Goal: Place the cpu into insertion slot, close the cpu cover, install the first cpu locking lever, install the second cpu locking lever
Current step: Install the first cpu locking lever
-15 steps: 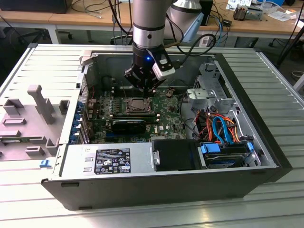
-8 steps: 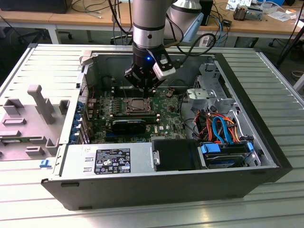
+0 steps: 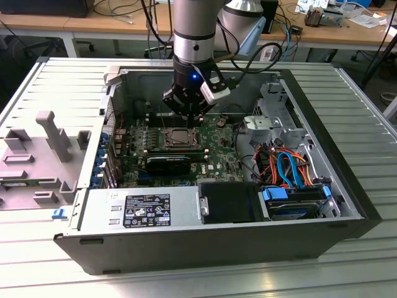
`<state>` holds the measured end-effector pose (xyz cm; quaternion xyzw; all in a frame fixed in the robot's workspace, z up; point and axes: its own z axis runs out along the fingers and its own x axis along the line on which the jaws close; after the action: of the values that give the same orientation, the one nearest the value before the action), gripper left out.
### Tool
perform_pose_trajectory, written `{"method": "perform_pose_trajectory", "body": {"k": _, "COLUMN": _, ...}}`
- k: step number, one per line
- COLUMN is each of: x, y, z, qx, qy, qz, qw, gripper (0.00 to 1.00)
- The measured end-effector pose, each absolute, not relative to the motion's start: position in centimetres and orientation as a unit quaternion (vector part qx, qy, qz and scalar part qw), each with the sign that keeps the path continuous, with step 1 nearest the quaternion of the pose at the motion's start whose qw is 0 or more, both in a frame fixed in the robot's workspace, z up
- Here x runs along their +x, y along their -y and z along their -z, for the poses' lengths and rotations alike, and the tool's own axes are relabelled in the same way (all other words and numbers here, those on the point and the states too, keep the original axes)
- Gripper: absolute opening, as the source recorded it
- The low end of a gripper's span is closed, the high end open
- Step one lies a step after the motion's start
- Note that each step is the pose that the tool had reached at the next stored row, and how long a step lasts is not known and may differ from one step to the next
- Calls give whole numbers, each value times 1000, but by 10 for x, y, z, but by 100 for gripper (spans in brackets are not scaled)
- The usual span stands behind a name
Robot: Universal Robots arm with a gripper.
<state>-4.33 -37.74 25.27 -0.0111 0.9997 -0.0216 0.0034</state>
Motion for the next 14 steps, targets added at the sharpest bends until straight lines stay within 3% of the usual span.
{"method": "perform_pose_trajectory", "body": {"k": 14, "x": -43, "y": 377, "z": -253, "qx": -33, "qy": -999, "qz": 21, "qw": 4, "gripper": 11}}
